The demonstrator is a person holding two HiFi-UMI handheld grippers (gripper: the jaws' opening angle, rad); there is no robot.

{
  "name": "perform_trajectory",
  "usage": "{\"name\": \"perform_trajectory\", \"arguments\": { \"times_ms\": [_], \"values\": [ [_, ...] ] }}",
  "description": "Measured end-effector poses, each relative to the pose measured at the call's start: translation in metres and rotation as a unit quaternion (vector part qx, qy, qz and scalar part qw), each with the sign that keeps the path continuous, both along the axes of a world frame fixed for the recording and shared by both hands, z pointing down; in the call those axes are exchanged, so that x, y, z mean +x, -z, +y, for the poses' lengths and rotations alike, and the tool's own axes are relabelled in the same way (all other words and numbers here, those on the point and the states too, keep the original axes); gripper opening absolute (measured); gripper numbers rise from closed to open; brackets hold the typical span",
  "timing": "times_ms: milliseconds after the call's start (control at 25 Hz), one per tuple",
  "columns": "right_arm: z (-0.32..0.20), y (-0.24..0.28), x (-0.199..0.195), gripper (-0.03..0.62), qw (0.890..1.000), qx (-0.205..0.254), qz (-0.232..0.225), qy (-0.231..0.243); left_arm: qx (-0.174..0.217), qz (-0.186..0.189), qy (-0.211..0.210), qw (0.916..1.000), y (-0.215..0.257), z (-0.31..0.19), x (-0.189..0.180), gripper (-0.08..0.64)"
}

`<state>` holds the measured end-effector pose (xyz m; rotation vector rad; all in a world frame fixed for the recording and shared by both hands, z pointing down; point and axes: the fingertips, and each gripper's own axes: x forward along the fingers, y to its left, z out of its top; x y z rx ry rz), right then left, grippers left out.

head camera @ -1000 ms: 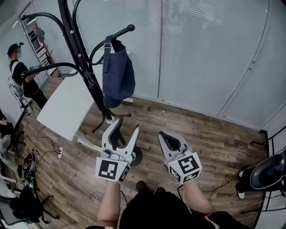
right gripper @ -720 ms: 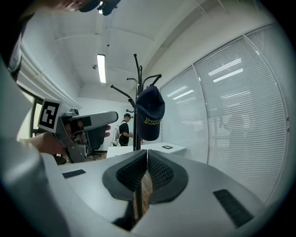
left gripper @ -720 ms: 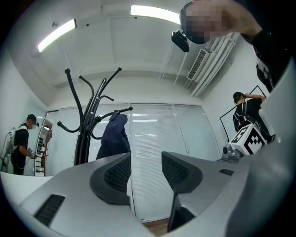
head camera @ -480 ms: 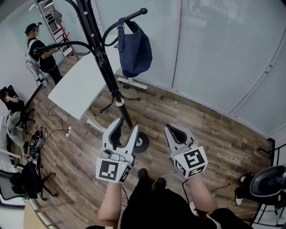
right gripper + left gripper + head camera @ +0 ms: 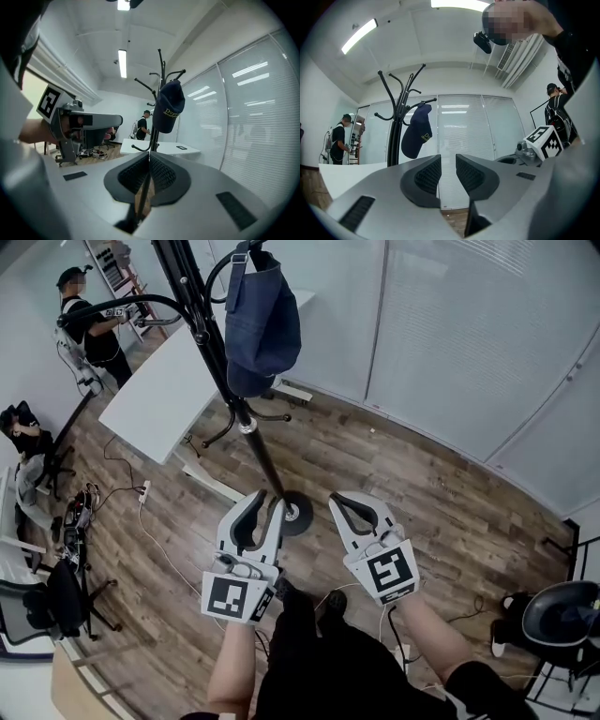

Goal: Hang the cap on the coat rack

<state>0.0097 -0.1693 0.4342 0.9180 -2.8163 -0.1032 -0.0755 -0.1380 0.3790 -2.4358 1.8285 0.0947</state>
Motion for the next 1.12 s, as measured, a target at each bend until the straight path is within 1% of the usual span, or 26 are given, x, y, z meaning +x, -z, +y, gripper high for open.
{"name": "perform_trajectory", "arguments": {
  "times_ms": [200,320,440,560,640,720,800,920,1040,1120],
  "values": [
    [0.003,-0.008,-0.005,0.031,0.999,0.039,0.023,0.004,-0.024,0.003,-0.013,0.9996,-0.021,0.005,0.016,0.098],
    [0.006,-0.005,-0.012,0.031,0.998,0.054,0.026,0.017,-0.038,-0.002,-0.02,0.9991,-0.032,0.005,0.02,0.066],
    [0.011,0.001,-0.016,0.031,0.999,0.045,0.005,0.026,-0.042,-0.009,-0.016,0.9989,-0.038,0.003,0.02,0.043],
    [0.011,0.008,-0.017,0.031,0.998,0.053,-0.006,0.033,-0.054,-0.003,-0.018,0.9984,-0.038,0.001,0.024,0.023],
    [0.013,0.01,-0.019,0.029,0.998,0.046,-0.01,0.041,-0.062,0.002,-0.019,0.9979,-0.039,-0.001,0.025,0.018],
    [0.016,0.013,-0.02,0.029,0.998,0.042,-0.024,0.046,-0.064,-0.003,-0.021,0.9977,-0.041,-0.003,0.026,0.015],
    [0.015,0.017,-0.019,0.029,0.997,0.046,-0.036,0.043,-0.061,-0.01,-0.022,0.9979,-0.04,-0.005,0.027,0.015],
    [0.011,0.016,-0.017,0.029,0.998,0.03,-0.044,0.034,-0.059,-0.013,-0.022,0.9979,-0.039,-0.007,0.029,0.015],
    [0.006,0.019,-0.014,0.029,0.997,0.035,-0.06,0.031,-0.058,-0.018,-0.024,0.9978,-0.04,-0.008,0.03,0.015],
    [0.003,0.019,-0.013,0.029,0.997,0.037,-0.06,0.03,-0.061,-0.012,-0.025,0.9978,-0.039,-0.01,0.031,0.015]
  ]
}}
